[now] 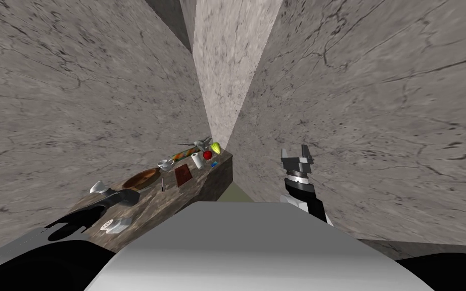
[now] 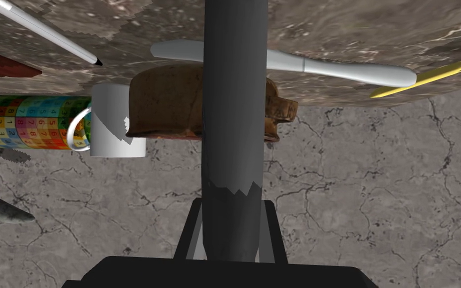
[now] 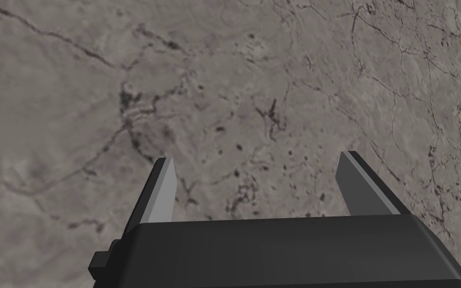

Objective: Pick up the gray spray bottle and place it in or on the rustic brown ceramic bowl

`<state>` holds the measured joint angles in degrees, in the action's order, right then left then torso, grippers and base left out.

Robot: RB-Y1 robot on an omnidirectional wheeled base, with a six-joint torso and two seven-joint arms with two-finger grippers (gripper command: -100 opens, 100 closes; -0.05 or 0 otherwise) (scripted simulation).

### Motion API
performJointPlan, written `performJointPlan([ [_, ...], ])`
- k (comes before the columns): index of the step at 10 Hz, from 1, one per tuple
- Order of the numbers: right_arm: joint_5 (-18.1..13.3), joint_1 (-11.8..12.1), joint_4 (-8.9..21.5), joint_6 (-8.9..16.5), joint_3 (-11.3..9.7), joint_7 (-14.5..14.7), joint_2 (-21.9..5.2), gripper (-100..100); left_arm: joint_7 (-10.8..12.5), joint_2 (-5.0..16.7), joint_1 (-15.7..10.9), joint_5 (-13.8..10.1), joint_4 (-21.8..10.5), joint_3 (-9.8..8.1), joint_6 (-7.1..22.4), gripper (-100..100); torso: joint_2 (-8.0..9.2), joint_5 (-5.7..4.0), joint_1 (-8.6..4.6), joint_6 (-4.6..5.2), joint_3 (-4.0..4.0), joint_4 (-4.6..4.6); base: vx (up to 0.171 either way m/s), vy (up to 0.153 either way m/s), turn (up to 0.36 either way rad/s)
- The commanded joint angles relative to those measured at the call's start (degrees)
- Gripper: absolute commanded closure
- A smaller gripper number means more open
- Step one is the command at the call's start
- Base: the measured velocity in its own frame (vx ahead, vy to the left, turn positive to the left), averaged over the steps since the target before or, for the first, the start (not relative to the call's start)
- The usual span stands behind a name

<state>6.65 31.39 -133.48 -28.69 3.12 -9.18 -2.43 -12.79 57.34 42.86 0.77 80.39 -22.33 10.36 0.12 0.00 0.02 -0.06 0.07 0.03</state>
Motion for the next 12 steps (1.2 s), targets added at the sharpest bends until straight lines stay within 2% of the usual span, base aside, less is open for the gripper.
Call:
performJointPlan([
  [1, 0.00, 0.00, 0.00, 0.00, 0.00, 0.00, 0.00, 0, 0.00, 0.00, 0.00, 0.00, 0.00, 0.00, 0.00, 0, 0.00, 0.00, 0.00, 0.00, 0.00, 0.00, 0.000, 0.000, 0.000],
  [2, 0.00, 0.00, 0.00, 0.00, 0.00, 0.00, 0.00, 0, -0.07, -0.31, 0.96, 0.51, 2.87, -0.04, 0.76, 100, 0.00, 0.00, 0.00, 0.00, 0.00, 0.00, 0.046, 0.025, 0.206],
  [4, 0.00, 0.02, 0.00, 0.00, 0.01, 0.00, 0.00, 0, -0.14, -0.60, 1.58, 0.90, 4.87, -0.09, 1.23, 100, -0.18, 0.02, 0.12, -0.17, -0.10, -0.05, 0.077, 0.034, 0.190],
  [9, 0.00, 0.01, 0.00, 0.00, 0.01, 0.00, 0.00, 0, -0.48, -2.06, 4.67, 2.82, 14.01, -0.34, 3.59, 100, -0.17, 0.00, 0.09, -0.08, -0.10, -0.04, 0.056, 0.031, 0.154],
  [12, 0.00, 0.01, 0.00, 0.00, 0.00, 0.00, 0.00, 0, -0.55, -2.36, 5.29, 3.21, 16.46, -0.39, 4.06, 100, -0.14, -0.03, 0.00, -0.02, -0.08, -0.02, 0.039, 0.012, 0.079],
])
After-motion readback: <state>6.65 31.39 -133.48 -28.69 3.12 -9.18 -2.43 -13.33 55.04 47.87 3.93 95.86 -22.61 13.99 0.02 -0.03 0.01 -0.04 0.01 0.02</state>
